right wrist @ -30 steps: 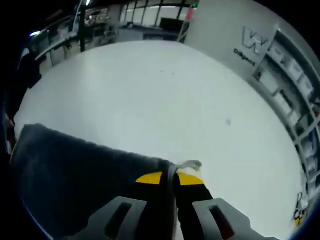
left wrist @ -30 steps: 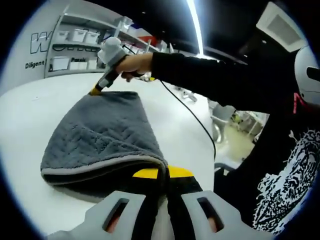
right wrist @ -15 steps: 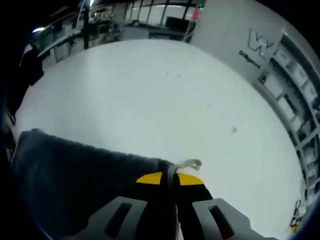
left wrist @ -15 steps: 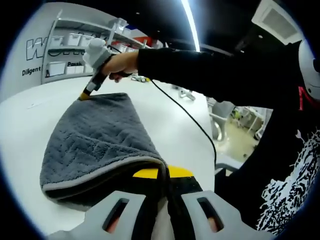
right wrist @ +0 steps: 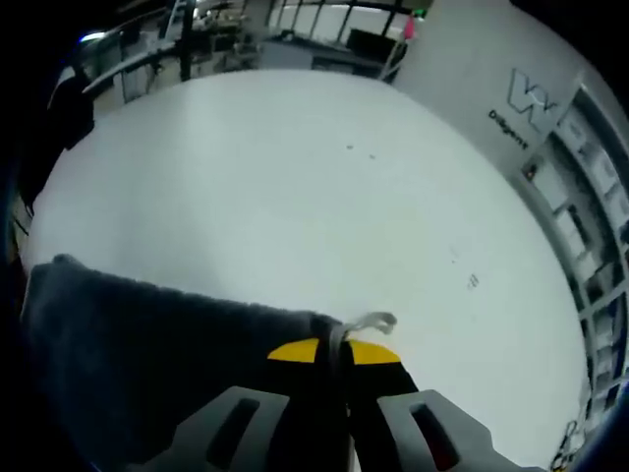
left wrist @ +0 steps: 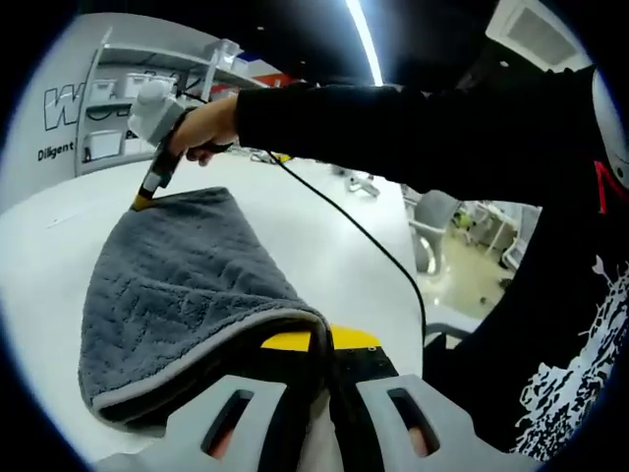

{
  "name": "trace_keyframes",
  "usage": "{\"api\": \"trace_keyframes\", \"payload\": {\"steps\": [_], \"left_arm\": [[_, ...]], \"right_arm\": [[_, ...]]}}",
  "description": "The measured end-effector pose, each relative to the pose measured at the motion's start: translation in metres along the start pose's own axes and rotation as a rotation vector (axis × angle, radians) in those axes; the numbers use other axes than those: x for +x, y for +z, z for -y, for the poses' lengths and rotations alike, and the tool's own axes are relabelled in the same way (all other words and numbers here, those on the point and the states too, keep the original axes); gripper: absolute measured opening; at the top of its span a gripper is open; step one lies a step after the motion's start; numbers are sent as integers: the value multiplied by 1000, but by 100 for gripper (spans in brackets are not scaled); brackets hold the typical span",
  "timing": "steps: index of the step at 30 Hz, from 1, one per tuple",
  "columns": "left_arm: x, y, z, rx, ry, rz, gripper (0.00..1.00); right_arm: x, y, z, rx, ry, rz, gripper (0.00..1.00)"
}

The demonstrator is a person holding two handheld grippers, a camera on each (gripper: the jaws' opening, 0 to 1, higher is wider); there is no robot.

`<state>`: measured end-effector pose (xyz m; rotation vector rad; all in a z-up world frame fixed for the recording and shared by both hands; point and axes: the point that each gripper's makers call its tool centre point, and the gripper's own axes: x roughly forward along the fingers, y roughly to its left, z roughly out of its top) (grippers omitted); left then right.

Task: Open the folded towel by lifting each exposed corner and separating the folded layers until the towel lies flat within the target outline without major curled edges

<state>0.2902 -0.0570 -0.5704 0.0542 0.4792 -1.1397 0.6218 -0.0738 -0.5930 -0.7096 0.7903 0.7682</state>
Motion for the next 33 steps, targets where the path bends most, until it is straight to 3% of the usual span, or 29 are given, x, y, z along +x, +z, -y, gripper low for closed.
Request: {"api": "trace_keyframes", "payload": {"steps": [18,33], "left_arm": [[16,15,3,28,-5,20,2],[21,19,4,52,5,37,2]], "right_arm": [[12,25,-16,-117,11,-4,4],[17,40,-29,-166,41,16,4]]}}
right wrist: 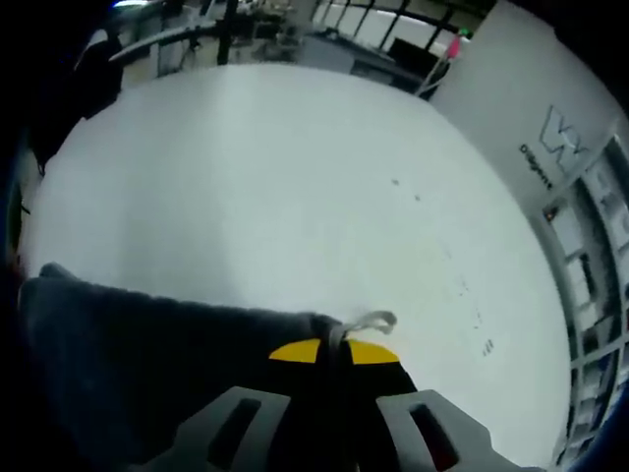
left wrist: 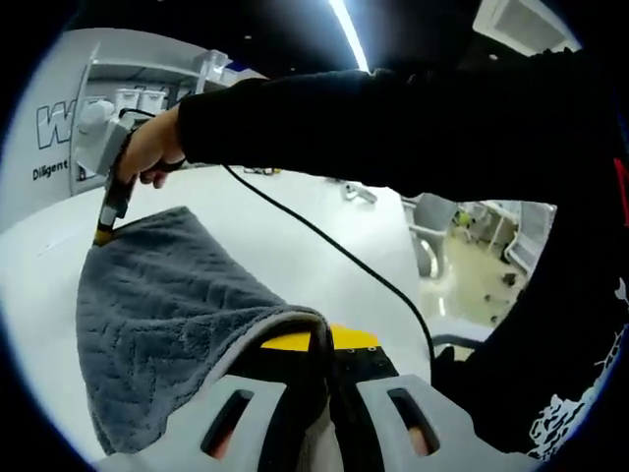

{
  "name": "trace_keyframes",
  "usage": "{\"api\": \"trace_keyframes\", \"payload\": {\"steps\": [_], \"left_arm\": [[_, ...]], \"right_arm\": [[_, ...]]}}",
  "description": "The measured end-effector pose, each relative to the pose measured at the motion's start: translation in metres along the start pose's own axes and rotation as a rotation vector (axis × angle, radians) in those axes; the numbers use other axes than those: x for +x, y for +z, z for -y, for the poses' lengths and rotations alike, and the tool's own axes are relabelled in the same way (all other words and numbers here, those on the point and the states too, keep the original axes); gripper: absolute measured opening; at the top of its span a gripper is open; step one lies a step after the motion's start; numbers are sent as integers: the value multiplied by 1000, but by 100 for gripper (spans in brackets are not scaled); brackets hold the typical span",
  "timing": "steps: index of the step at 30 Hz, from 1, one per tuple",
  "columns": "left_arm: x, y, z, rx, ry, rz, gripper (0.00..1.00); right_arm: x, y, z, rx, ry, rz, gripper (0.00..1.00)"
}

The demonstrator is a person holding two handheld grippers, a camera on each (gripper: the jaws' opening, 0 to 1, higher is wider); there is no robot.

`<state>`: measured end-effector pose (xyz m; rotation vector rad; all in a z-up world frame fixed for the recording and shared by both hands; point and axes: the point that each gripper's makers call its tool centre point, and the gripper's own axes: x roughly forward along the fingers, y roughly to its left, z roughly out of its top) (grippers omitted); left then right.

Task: Open the folded towel by lifting each exposed corner and separating the folded layers until the towel lies flat within the target outline without major curled edges

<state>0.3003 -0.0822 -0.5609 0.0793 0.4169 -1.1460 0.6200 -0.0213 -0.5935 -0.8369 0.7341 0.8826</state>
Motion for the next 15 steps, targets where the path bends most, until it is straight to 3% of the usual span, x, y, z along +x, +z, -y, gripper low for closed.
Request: {"api": "trace_keyframes", "payload": {"steps": [15], "left_arm": [[6,4,-2,12,25,24,2]], "right_arm": [[8,23,-17,-64,16,20,3]]}}
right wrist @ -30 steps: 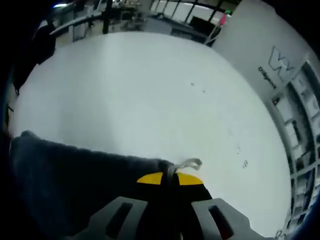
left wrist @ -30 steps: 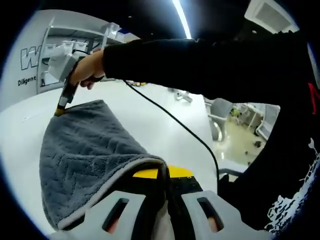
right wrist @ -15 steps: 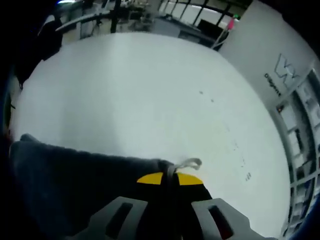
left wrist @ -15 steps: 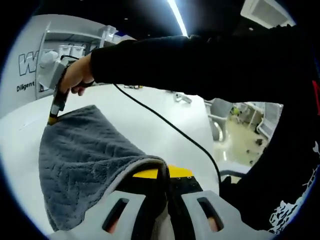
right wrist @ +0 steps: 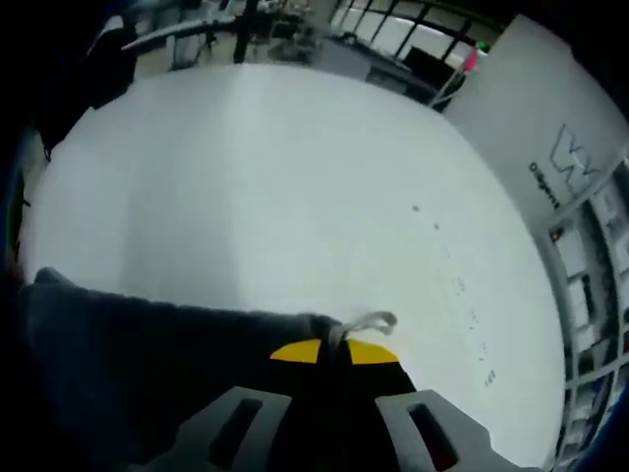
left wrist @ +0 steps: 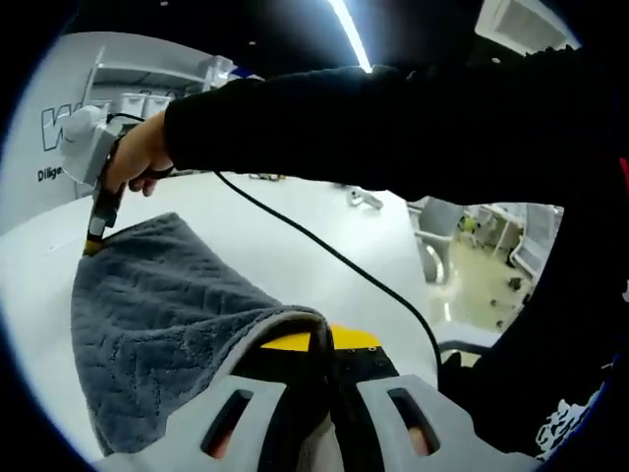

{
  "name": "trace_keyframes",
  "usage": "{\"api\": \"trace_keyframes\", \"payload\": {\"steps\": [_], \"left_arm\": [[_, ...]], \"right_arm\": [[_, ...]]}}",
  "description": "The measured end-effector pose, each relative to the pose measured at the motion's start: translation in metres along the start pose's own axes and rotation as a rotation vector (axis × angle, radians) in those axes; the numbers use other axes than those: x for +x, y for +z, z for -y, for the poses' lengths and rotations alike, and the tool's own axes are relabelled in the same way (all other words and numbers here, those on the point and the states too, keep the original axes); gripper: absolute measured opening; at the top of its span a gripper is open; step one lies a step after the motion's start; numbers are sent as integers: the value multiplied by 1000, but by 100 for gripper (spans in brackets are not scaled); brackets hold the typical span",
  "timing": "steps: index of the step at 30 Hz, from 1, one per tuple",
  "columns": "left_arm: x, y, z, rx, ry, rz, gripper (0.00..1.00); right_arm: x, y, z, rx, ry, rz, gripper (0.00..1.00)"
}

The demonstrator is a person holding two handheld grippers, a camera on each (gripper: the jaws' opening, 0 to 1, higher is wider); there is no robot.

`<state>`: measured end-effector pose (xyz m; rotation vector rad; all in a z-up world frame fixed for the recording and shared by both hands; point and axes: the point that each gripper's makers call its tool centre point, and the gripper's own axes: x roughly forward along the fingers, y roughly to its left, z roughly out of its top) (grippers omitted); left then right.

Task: Open the folded towel by lifting each exposed corner and separating the folded layers until the towel lies flat within the target outline without major curled edges

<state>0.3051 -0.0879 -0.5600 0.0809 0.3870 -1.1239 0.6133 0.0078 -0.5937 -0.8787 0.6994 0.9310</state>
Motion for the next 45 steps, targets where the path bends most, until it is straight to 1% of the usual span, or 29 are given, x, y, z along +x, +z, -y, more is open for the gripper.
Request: {"api": "trace_keyframes", "payload": {"steps": [10,15,22,30,36,45], "left_arm": [[3,7,-4,6,11,19,2],[5,9,-7,1,16,23,2],[8,10,-9,-1,18,26,2],[11,11,-11,-7,18,33,2],[11,11,-12,-11,17,36,2],[10,12,-12,-18,19,34,3]], "right_arm": [[8,20,-9,-53,27,13,3],[12,28,-12,-76,36,19,3],[15,34,-15,-95,42,22,3],[20,49,-23,-133,54,33,3],[20,48,-22,-132,61,27,3],[20,47,-23,-122,60,50,3]]}}
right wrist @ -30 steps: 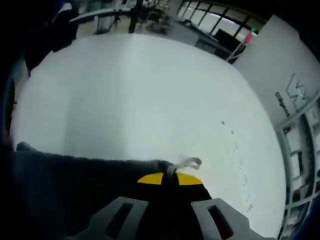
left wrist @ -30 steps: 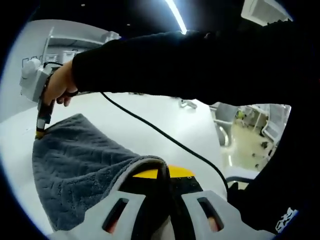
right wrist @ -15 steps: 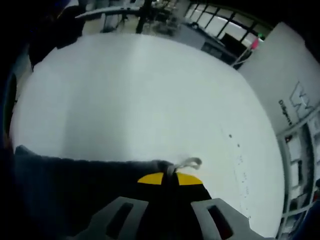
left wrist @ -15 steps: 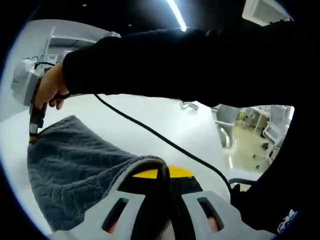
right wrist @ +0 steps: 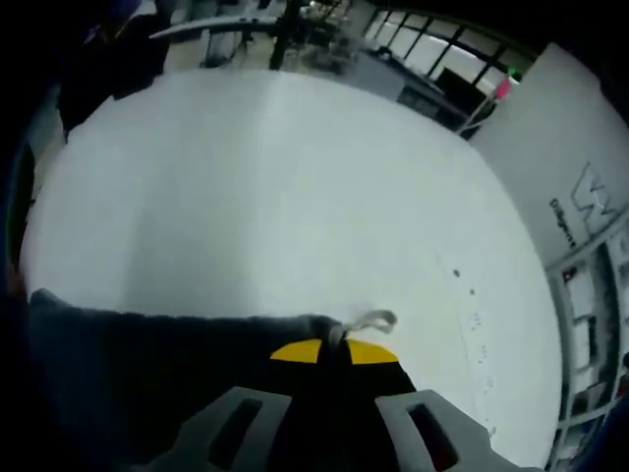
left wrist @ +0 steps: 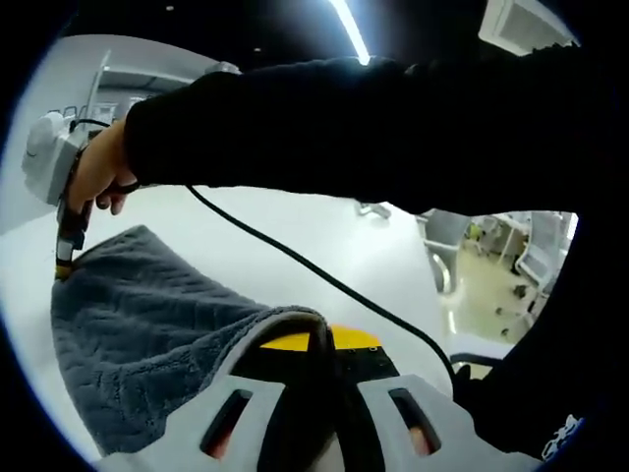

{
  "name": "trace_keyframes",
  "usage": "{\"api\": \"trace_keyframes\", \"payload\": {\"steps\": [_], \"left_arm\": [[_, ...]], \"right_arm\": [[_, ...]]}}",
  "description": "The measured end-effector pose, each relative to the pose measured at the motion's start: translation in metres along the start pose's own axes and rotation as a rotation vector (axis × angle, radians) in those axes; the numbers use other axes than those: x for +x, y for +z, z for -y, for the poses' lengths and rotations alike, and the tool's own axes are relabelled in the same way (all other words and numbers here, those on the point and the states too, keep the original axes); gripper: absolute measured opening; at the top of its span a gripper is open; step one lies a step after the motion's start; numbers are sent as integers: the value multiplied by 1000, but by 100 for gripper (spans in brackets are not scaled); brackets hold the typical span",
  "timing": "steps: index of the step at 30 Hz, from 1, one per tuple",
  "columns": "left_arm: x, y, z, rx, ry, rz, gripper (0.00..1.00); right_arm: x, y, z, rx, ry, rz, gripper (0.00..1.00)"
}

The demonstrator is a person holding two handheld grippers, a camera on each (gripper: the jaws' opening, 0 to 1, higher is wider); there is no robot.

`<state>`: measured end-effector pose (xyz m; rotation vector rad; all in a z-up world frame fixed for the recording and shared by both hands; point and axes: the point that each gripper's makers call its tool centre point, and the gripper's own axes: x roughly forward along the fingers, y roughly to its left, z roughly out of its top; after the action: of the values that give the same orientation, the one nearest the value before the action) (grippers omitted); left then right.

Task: Open the folded towel by lifting each exposed corner and separating the folded layers until the towel lies flat within the target outline without major curled edges

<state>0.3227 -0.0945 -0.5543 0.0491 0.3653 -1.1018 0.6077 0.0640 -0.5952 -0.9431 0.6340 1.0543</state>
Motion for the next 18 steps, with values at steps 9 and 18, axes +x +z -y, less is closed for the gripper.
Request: {"api": "trace_keyframes", "payload": {"steps": [9,18], "left_arm": [[-12,3,-1,62,47,25,19],[-43,7,-10,39,113,75,29]], "right_arm": [[-1,0,-1,-40,-7,13,5],[-6,0,9,-37,-33,16,19]]}}
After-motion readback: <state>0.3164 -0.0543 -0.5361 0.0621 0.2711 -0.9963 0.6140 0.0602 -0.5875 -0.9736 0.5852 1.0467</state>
